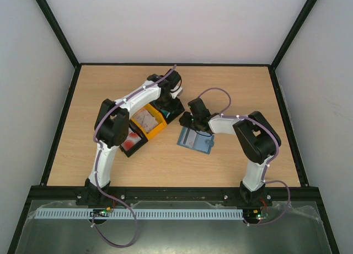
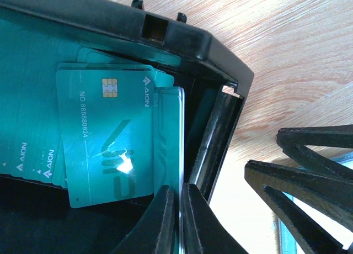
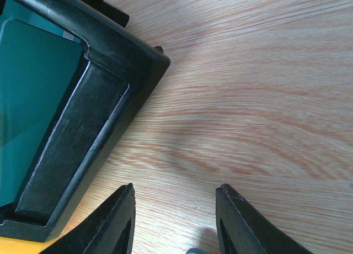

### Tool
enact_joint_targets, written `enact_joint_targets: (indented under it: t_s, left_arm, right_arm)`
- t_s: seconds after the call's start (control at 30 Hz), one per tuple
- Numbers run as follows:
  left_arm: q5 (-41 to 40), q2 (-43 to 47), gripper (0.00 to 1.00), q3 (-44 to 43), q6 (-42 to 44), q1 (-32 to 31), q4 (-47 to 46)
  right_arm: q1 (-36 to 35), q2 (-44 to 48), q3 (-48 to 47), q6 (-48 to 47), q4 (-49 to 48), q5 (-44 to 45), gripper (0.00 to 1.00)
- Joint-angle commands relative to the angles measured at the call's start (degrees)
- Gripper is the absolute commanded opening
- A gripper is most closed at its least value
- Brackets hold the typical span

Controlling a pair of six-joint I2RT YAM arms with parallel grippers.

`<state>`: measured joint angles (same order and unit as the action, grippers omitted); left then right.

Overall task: Put the credit cards into the card holder
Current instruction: Pick up the credit card from the storage box.

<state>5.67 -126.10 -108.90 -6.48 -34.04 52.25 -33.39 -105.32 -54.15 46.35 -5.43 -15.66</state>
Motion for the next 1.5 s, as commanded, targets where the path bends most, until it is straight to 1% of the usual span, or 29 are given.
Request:
enact_joint_targets:
  t_s: [0.0, 0.33, 0.5, 0.63, 0.7, 0.9, 1.03, 1.17, 1.3, 1.47]
  left_arm:
    - [-0.4, 3.5, 0.07, 0.0, -0.1, 0.2, 2.2]
    - [-2.0, 5.2, 0.05, 0.0, -0.7, 0.8, 2.5]
    - [-3.8, 6.3, 0.05, 1.0, -2.6, 1.7, 1.1]
    - [-3.1, 7.4, 0.06, 2.6, -3.5, 2.8, -0.8]
    - [-2.5, 7.8, 0.04, 3.2, -3.9, 3.3, -1.6]
    - [-0.9, 9.9, 0.03, 5.8, -6.9, 5.2, -4.9]
    - [-0.2, 13.2, 0.02, 9.2, -9.1, 7.2, -8.3]
    - [4.0, 18.3, 0.03, 14.3, -11.3, 9.6, -13.9]
    - [10.3, 23.1, 0.03, 18.9, -14.1, 12.4, -18.2]
    - [23.1, 30.2, 0.02, 26.3, -21.1, 16.7, -26.5]
  right_arm:
    - [0.3, 1.7, 0.0, 0.1, 1.4, 1.0, 0.41]
    - [0.8, 1.8, -1.3, 0.0, 1.7, 0.2, 0.41]
    - [1.1, 1.7, -2.5, -0.2, 1.5, -1.2, 0.43]
    - [1.3, 1.8, -3.1, -0.2, 1.1, -2.3, 0.44]
    - [1.3, 1.7, -3.2, 0.0, 0.7, -2.9, 0.45]
    - [1.4, 1.4, -2.8, 0.8, -2.9, -7.6, 0.46]
    - [1.8, 1.6, -3.1, 2.2, -6.5, -11.0, 0.48]
    - [3.6, 1.6, -3.5, 5.4, -12.8, -16.6, 0.52]
    - [5.3, 2.0, -3.6, 9.8, -20.8, -21.1, 0.63]
    - [5.7, 0.9, -7.1, 15.1, -29.3, -26.5, 0.76]
